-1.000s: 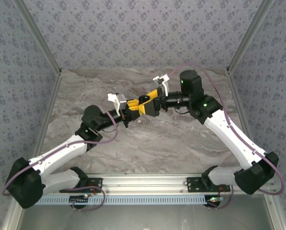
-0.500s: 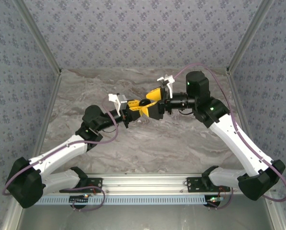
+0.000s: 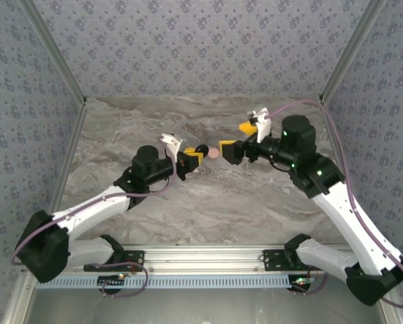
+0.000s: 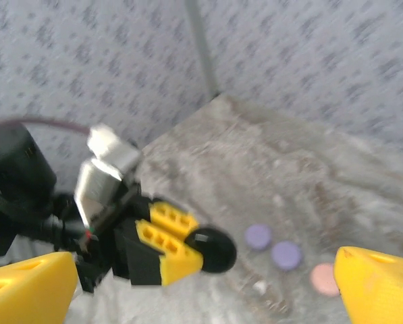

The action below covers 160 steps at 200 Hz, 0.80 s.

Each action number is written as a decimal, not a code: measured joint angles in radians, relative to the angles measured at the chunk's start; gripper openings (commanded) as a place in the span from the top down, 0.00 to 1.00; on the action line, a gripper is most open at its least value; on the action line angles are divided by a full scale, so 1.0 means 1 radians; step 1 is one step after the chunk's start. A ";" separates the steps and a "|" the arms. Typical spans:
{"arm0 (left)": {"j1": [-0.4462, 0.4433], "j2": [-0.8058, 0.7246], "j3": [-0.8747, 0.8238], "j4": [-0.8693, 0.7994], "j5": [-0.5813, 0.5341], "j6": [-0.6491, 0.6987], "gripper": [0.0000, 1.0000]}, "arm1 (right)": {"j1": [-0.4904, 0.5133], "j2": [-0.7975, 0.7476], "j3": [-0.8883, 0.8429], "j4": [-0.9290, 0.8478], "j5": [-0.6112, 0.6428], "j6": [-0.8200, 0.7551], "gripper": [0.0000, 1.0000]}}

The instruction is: Insert the wireless bluetooth earbuds into the charging case

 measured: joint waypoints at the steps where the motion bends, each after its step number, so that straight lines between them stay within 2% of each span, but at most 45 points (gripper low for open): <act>1: 0.000 0.003 0.000 -0.003 0.000 -0.002 1.00 | -0.001 -0.003 -0.003 0.002 0.002 0.000 0.00; 27: 0.000 0.145 0.001 -0.083 -0.023 -0.083 1.00 | -0.024 -0.089 -0.105 0.082 0.071 0.014 0.00; 61: 0.000 0.298 0.032 -0.171 -0.017 -0.171 1.00 | -0.030 -0.104 -0.149 0.127 0.095 0.026 0.00; 116: 0.020 0.360 0.053 -0.209 -0.017 -0.284 1.00 | -0.032 -0.104 -0.150 0.141 0.117 0.026 0.00; 160: 0.047 0.444 0.057 -0.200 0.013 -0.352 0.86 | -0.037 -0.101 -0.150 0.142 0.120 0.026 0.00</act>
